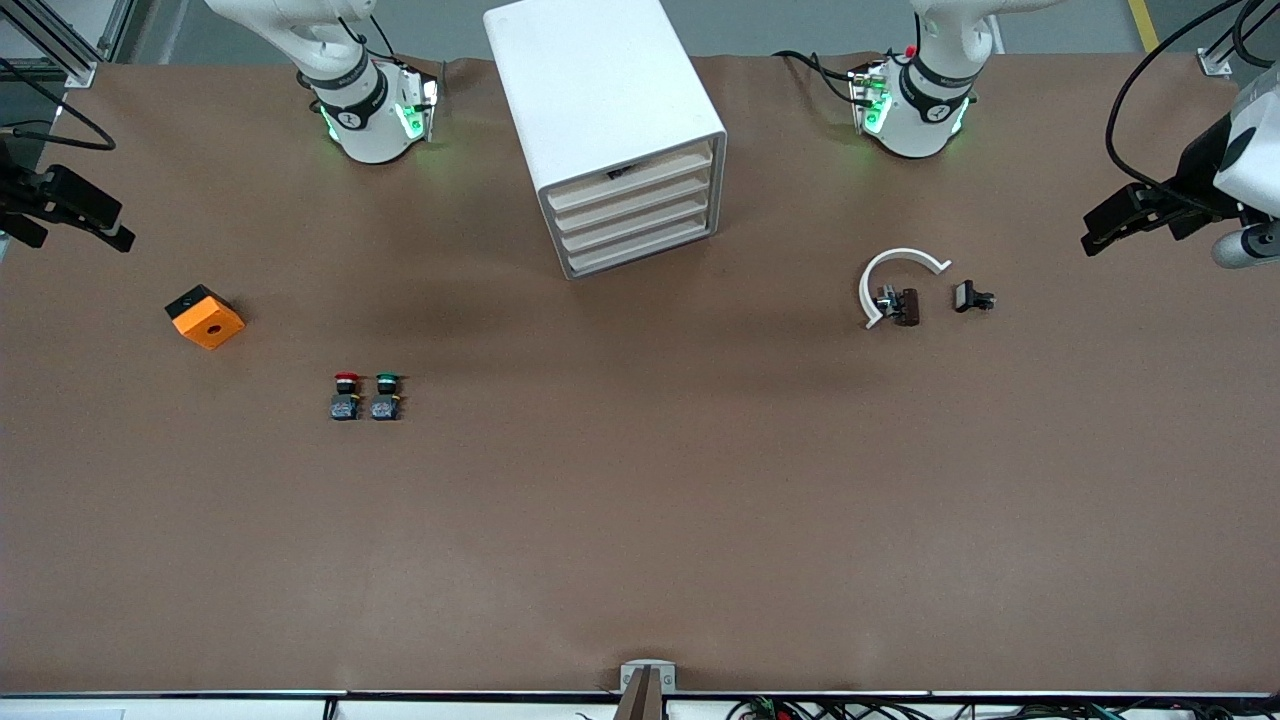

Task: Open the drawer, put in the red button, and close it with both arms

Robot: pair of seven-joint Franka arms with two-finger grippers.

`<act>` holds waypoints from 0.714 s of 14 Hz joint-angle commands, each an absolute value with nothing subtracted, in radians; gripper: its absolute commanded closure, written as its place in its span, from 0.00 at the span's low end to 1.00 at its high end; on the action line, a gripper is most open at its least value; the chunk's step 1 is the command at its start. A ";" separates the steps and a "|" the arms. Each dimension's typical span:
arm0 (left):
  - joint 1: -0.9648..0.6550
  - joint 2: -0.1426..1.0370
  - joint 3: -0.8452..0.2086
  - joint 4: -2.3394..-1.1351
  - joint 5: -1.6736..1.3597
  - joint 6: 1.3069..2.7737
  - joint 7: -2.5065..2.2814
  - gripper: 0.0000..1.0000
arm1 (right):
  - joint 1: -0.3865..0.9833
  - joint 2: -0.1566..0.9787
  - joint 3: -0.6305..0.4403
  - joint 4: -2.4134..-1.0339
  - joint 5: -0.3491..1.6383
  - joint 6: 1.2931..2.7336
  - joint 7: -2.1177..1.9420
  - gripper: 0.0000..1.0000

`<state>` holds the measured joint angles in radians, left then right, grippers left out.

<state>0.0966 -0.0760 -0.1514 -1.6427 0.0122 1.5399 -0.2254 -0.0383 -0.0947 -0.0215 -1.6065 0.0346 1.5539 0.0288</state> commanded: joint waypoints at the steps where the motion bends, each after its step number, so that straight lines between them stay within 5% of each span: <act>1: 0.095 -0.069 -0.147 -1.620 -0.003 1.522 -0.204 0.00 | -0.058 -0.084 -0.008 -1.577 0.020 1.546 0.023 0.00; 10: 0.091 -0.029 -0.147 -1.585 -0.003 1.522 -0.206 0.00 | -0.060 -0.054 -0.008 -1.554 0.025 1.549 0.028 0.00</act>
<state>0.0955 -0.0498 -0.1515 -1.6176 0.0121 1.5399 -0.2254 -0.0390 -0.0808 -0.0222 -1.5874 0.0332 1.5571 0.0289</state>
